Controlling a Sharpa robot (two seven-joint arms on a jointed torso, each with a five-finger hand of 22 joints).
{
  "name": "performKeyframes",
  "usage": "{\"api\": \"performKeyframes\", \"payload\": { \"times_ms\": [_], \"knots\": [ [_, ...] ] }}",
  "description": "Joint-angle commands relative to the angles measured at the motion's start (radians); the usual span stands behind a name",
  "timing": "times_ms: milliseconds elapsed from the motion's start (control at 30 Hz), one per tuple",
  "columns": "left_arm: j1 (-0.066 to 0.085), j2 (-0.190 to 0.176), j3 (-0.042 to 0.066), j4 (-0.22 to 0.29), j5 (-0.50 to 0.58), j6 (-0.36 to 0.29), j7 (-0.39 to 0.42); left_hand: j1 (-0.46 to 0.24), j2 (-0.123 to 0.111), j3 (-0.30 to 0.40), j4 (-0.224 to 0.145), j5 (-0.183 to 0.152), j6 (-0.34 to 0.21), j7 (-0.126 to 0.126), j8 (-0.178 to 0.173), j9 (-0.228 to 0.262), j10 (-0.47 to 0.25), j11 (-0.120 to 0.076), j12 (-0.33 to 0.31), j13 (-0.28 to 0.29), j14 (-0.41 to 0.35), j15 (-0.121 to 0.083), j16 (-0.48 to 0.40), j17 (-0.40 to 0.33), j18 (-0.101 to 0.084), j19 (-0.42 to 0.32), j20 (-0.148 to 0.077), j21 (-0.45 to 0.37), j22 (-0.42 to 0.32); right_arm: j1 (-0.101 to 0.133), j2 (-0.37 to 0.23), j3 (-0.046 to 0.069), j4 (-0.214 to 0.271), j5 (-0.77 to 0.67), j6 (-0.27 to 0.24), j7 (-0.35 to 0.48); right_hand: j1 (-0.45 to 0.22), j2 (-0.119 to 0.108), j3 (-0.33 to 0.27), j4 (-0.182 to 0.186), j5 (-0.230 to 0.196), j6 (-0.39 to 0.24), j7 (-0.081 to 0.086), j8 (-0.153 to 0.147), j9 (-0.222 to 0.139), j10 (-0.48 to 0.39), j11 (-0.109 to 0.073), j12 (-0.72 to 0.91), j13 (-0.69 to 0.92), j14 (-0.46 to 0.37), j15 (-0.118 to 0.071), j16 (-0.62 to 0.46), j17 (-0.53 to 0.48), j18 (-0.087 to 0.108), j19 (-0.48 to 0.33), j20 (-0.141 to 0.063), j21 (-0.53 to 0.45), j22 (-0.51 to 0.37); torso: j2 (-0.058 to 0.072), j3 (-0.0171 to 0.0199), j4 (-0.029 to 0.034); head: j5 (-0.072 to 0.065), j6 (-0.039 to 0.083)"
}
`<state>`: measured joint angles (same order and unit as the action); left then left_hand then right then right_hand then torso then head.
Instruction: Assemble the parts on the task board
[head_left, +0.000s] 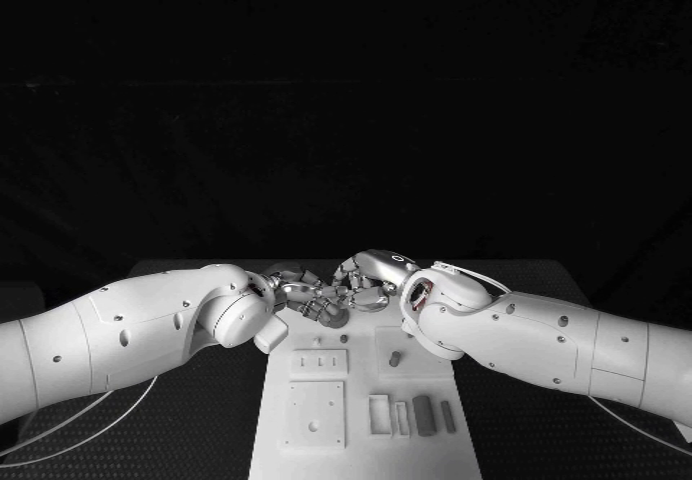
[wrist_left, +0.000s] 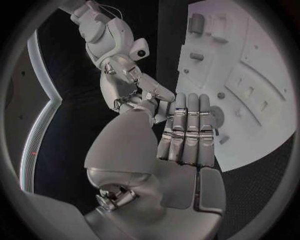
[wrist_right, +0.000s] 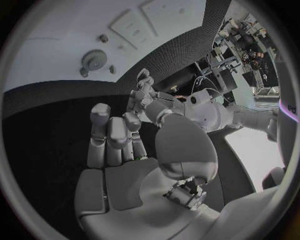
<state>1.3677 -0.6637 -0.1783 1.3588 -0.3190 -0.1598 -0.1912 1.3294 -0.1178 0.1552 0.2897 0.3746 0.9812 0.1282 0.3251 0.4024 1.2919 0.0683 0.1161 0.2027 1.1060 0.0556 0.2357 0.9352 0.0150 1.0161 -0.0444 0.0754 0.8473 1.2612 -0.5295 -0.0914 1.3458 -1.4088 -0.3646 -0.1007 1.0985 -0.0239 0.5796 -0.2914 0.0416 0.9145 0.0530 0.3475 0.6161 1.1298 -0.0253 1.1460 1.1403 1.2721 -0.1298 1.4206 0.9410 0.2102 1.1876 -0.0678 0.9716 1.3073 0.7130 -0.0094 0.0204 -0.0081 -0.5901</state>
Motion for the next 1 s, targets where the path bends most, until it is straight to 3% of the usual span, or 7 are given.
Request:
{"api": "performKeyframes", "payload": {
  "times_ms": [33,367,600,767,833,933,1000],
  "knots": [
    [0.003,0.007,0.003,0.007,0.016,0.018,0.011,-0.047,-0.02,0.016,0.0,0.04,-0.006,0.009,-0.005,-0.002,-0.006,0.007,-0.005,0.006,-0.002,0.005,-0.009,0.004,-0.001,-0.009,0.005,-0.005,0.003,-0.004,0.005,-0.002,0.002,-0.009,0.023,0.008,0.0,0.008,-0.001,0.0,0.006,0.109,0.027,0.004,0.002,0.001,-0.006,-0.002,-0.001,0.001,-0.007,0.0,-0.001,0.052,0.002,-0.006,0.003,0.007,0.0,0.0002,0.0001,-0.001,-0.001],
    [0.002,0.009,0.003,0.004,0.033,0.033,-0.012,-0.119,-0.045,0.047,-0.002,0.038,-0.012,0.011,-0.006,0.001,-0.012,0.008,-0.008,0.021,-0.005,0.008,-0.021,0.015,0.002,-0.017,0.008,-0.004,0.011,-0.006,0.005,-0.002,0.002,-0.009,0.021,0.005,0.0,0.008,-0.001,0.0,0.006,0.109,0.027,0.003,0.003,0.001,-0.006,-0.002,-0.001,0.001,-0.007,0.0,-0.001,0.052,0.003,-0.006,0.003,0.007,0.0,0.0003,0.0001,-0.002,-0.004],
    [0.001,0.009,0.003,0.002,0.064,0.041,-0.026,-0.123,-0.057,0.074,-0.017,0.153,-0.01,0.008,0.003,0.009,-0.007,0.002,0.003,0.051,0.001,0.006,-0.022,0.035,0.001,-0.021,0.007,-0.003,0.023,-0.007,0.007,-0.002,0.0,-0.009,0.022,0.004,0.0,0.008,-0.001,0.0,0.006,0.109,0.027,0.003,0.003,0.002,-0.006,-0.002,-0.001,0.002,-0.007,0.0,0.0,0.052,0.003,-0.006,0.003,0.007,0.0,0.0006,0.0,-0.003,-0.005],
    [0.0,0.01,0.003,0.001,0.07,0.044,-0.03,-0.115,-0.047,0.087,-0.063,0.237,-0.008,0.006,0.01,0.016,-0.009,0.0,0.011,0.078,0.002,0.005,-0.021,0.054,-0.002,-0.025,0.005,-0.004,0.029,-0.007,0.008,-0.002,-0.001,-0.009,0.024,0.003,0.0,0.008,-0.001,0.0,0.006,0.109,0.027,0.003,0.003,0.002,-0.006,-0.002,-0.001,0.002,-0.007,0.0,-0.001,0.052,0.003,-0.006,0.003,0.007,0.0,0.0008,0.0,-0.004,-0.007],
    [0.0,0.009,0.003,0.001,0.073,0.048,-0.031,-0.136,-0.041,0.109,-0.115,0.274,-0.008,0.005,0.015,0.021,-0.014,-0.001,0.015,0.099,0.003,0.004,-0.024,0.067,-0.003,-0.025,0.004,-0.005,0.031,-0.008,0.008,-0.002,-0.002,-0.009,0.024,0.003,-0.001,0.008,-0.001,0.0,0.006,0.109,0.027,0.004,0.003,0.002,-0.006,-0.002,-0.001,0.002,-0.007,0.0,-0.001,0.052,0.003,-0.006,0.003,0.007,0.0,0.0009,0.0003,-0.004,-0.009],
    [-0.001,0.009,0.003,0.001,0.073,0.047,-0.031,-0.157,-0.034,0.127,-0.148,0.287,-0.006,0.004,0.019,0.023,-0.014,-0.003,0.019,0.111,0.005,0.001,-0.025,0.074,-0.006,-0.027,0.006,-0.005,0.032,-0.009,0.008,-0.002,-0.004,-0.011,0.024,0.002,-0.001,0.008,-0.001,0.0,0.006,0.109,0.027,0.004,0.003,0.002,-0.006,-0.002,-0.001,0.003,-0.007,0.0,0.001,0.052,0.003,-0.006,0.003,0.007,0.001,0.0006,0.0002,-0.005,-0.01],
    [-0.001,0.009,0.003,0.0,0.073,0.047,-0.033,-0.2,-0.028,0.153,-0.205,0.292,0.001,-0.001,0.035,0.028,-0.014,-0.007,0.04,0.131,0.011,0.0,-0.02,0.092,-0.008,-0.025,0.002,-0.005,0.033,-0.01,0.008,-0.002,-0.005,-0.012,0.023,-0.001,-0.001,0.008,-0.001,0.0,0.006,0.109,0.027,0.004,0.004,0.002,-0.006,-0.002,-0.001,0.003,-0.007,0.0,0.0,0.052,0.003,-0.006,0.003,0.007,0.001,0.0003,0.0005,-0.006,-0.011]
  ]
}}
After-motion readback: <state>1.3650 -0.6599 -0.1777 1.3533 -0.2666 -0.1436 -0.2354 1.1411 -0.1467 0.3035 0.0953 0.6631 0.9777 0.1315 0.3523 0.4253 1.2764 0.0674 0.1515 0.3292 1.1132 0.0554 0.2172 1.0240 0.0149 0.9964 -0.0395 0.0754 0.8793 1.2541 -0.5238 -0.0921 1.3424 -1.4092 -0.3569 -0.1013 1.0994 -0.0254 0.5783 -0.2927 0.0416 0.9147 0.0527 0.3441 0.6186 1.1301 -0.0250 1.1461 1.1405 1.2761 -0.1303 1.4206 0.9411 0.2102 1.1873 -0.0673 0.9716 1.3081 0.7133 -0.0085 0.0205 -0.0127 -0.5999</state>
